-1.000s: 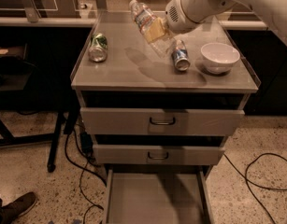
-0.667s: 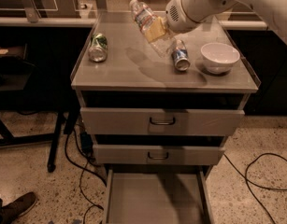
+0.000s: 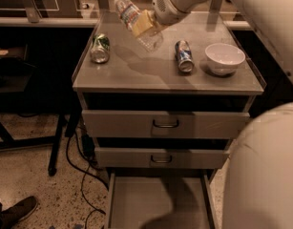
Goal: Pick water bottle from bottom drawer and place on counter
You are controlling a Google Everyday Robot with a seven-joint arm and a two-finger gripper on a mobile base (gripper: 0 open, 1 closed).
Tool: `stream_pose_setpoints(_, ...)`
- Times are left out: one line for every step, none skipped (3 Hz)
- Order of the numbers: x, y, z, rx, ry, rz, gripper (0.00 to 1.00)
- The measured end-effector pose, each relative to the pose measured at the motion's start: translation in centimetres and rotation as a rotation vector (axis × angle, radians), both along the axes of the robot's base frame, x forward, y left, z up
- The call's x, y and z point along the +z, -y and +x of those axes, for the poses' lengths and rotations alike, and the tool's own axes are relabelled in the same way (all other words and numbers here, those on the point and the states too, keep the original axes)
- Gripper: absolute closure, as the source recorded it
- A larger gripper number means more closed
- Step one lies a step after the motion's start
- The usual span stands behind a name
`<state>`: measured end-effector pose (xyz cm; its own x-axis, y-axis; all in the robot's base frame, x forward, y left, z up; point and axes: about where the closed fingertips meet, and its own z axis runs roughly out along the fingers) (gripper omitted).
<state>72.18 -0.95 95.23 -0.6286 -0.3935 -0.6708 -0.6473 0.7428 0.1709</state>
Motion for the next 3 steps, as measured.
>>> stream_pose_setpoints(-0.7, -2.1, 1.4, 0.043, -0.046, 0.003, 1.0)
stream_pose_setpoints(-3.2, -2.3, 2.4, 0.045, -0.114, 0.01, 1.0)
stream_pose_setpoints(-5.9, -1.6, 3.2, 0.028, -0.18, 0.039, 1.0)
